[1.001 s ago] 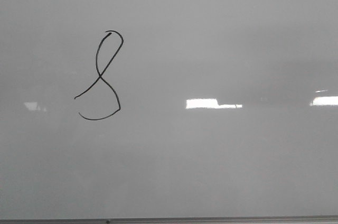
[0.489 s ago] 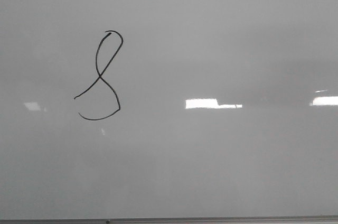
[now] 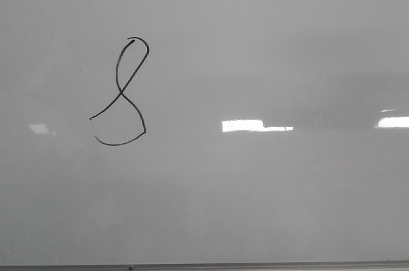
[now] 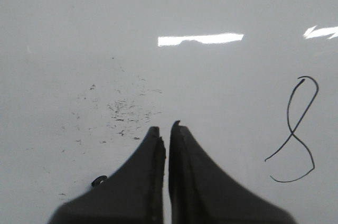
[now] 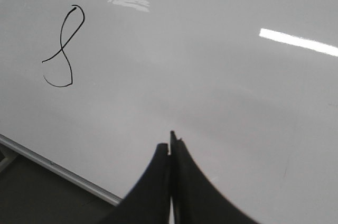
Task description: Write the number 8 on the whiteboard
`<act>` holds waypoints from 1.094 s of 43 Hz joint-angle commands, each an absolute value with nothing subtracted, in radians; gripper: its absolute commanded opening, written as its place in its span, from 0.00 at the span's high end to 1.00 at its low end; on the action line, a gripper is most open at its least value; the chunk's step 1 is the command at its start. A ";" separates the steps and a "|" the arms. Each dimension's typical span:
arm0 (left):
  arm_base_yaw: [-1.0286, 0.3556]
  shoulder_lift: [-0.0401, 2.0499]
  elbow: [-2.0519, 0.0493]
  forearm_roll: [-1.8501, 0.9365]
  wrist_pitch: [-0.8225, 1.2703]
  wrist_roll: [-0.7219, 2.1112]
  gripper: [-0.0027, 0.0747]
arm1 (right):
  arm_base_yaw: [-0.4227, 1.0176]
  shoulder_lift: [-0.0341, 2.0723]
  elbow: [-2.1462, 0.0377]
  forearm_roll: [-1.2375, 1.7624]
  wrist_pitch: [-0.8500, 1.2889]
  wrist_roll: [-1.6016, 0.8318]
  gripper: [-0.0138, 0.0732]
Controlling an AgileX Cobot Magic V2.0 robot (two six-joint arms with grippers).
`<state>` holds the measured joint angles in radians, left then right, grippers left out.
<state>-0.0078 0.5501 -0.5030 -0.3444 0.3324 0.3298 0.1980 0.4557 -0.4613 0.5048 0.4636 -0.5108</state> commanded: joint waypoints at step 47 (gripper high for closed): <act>-0.019 0.157 -0.267 0.018 0.112 -0.024 0.99 | 0.192 0.457 -0.487 0.523 0.403 -0.508 0.92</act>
<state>-0.0119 0.1965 -0.2963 -0.0355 0.2084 0.0528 0.1980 0.4557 -0.4613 0.5048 0.4636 -0.5108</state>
